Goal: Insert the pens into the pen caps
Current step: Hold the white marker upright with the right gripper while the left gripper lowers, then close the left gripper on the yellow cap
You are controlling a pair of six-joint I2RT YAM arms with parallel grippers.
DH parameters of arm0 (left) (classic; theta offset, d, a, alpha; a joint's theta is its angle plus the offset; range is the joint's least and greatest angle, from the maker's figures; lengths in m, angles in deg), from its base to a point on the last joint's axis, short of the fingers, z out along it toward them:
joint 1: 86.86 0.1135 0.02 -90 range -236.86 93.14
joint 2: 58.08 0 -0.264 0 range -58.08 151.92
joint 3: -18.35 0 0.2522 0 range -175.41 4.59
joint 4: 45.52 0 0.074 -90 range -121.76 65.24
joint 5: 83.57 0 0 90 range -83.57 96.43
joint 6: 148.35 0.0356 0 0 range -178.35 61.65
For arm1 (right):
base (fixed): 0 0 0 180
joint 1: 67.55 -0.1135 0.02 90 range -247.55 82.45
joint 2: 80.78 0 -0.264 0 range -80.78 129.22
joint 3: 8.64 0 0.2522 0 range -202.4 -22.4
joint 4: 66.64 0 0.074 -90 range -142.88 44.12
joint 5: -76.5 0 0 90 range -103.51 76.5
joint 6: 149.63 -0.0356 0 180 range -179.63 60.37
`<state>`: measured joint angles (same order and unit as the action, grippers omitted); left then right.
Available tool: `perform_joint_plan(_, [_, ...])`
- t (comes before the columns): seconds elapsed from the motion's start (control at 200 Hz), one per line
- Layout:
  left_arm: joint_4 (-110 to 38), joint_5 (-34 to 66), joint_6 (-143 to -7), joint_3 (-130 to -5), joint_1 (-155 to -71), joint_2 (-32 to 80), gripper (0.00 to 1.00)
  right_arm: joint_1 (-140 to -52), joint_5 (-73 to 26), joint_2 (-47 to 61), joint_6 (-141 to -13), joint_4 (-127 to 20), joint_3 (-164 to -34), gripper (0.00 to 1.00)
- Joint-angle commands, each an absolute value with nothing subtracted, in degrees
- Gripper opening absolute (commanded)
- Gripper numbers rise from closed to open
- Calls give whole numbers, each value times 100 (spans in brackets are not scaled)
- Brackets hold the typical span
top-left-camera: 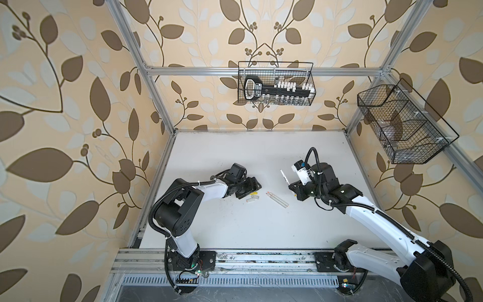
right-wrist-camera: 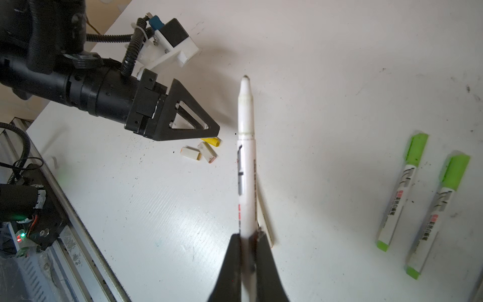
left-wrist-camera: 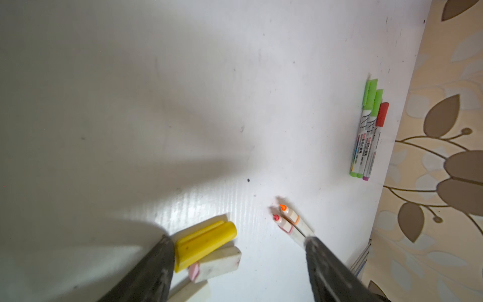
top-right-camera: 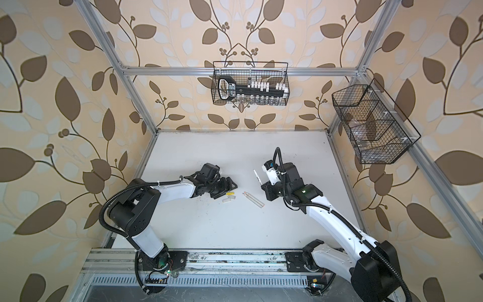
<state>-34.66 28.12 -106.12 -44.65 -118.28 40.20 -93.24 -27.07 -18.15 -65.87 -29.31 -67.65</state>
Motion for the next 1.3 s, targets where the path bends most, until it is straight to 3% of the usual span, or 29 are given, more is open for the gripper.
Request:
perform_joint_plan(0.0, [-3323, 2827, -10902, -4525, -11960, 4240, 80, -9295, -2821, -1886, -6592, -2906, -6691, 4])
perform_joint_plan(0.585, [-3765, 3278, -10613, -5890, -11948, 5406, 81, -9313, -2809, -2012, -6649, -2902, -6573, 4])
perform_joint_plan(0.85, [-3112, 2602, -10511, -5502, -11835, 4620, 79, -9320, -2833, -1944, -6640, -2934, -6571, 4])
perform_joint_plan(1.03, [-2772, 2801, -10731, -5388, -11867, 4503, 67, -9321, -2842, -1948, -6628, -2936, -6582, 4])
perform_joint_plan(1.295, [-2693, 2859, -10968, -5311, -12045, 4408, 68, -9352, -2825, -1955, -6627, -2942, -6555, 4])
